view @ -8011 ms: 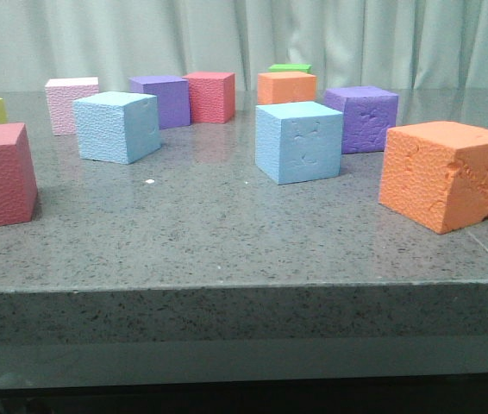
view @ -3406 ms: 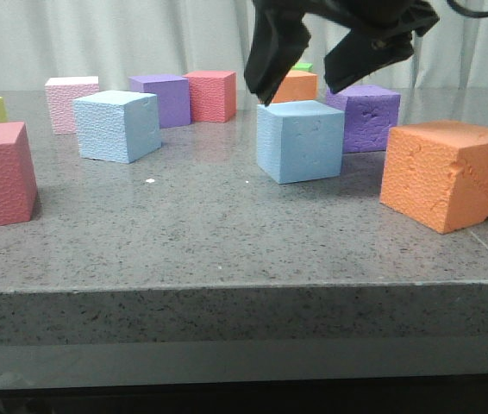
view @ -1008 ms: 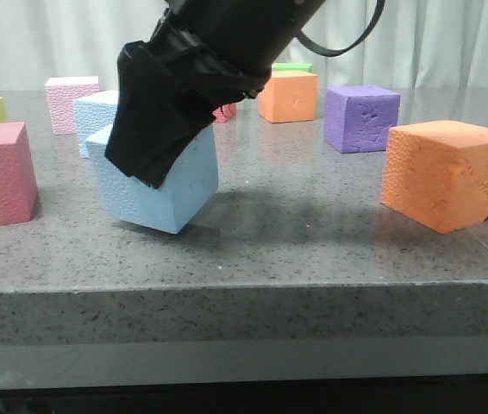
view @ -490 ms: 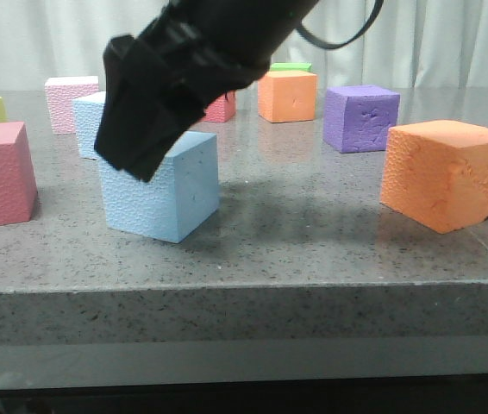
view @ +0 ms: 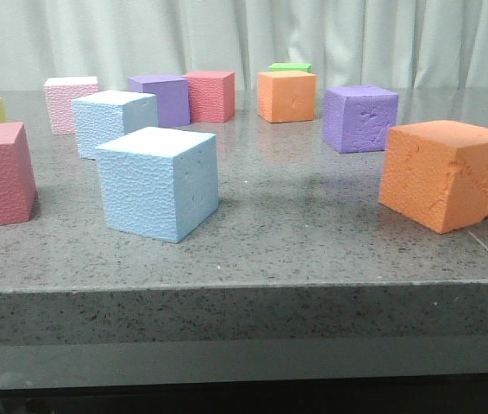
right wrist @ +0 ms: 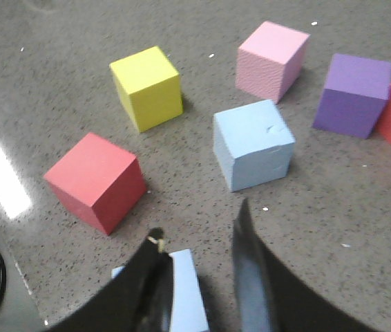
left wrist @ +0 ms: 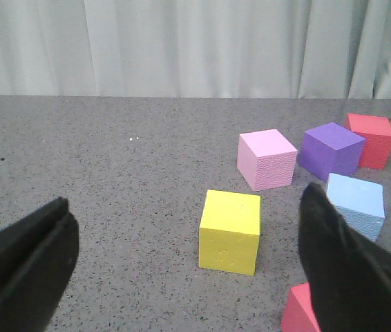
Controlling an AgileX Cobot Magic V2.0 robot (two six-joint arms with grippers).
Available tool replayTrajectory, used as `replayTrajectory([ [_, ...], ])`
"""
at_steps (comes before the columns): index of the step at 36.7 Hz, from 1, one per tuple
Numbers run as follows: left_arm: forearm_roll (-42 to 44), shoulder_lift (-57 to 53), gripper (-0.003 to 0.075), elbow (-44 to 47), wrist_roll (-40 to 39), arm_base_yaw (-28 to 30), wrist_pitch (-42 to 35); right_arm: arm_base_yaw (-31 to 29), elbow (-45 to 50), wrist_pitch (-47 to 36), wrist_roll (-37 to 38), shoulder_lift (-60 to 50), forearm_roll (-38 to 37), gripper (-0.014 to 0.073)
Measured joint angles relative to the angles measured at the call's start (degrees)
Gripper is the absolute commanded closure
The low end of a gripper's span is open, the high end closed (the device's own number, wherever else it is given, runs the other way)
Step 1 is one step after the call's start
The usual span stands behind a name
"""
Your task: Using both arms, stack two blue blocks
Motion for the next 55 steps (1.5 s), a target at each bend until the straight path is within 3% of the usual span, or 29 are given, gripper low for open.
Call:
replayTrajectory([
  [6,0.0,0.0,0.0101,0.0,0.0,0.0,0.0,-4.8,0.0,2.3,1.5,-4.2,0.0,0.0657],
  [14,0.0,0.0,0.0102,0.0,0.0,0.0,0.0,-13.4,4.8,5.3,2.2,-12.1,0.0,0.0659],
  [26,0.0,0.0,0.0101,0.0,0.0,0.0,-0.4,-27.8,22.5,2.8,2.6,-33.2,0.0,0.0659],
  [36,-1.2,0.8,0.0101,-0.1,0.0,0.0,-4.6,-28.6,38.2,-5.3,2.6,-51.8,0.0,0.0659],
  [42,-4.2,8.7,0.0101,-3.3,0.0,-1.3,-5.9,-28.6,40.8,-6.0,2.6,-56.6,0.0,0.0659],
  [49,-4.3,23.7,0.0101,-12.2,1.4,-11.4,-5.2,-28.6,41.0,-6.0,2.6,-56.7,0.0,0.0659],
  [55,-3.8,39.7,0.0101,-24.8,1.7,-18.9,2.0,-28.6,41.0,-5.9,2.6,-56.7,0.0,0.0659],
])
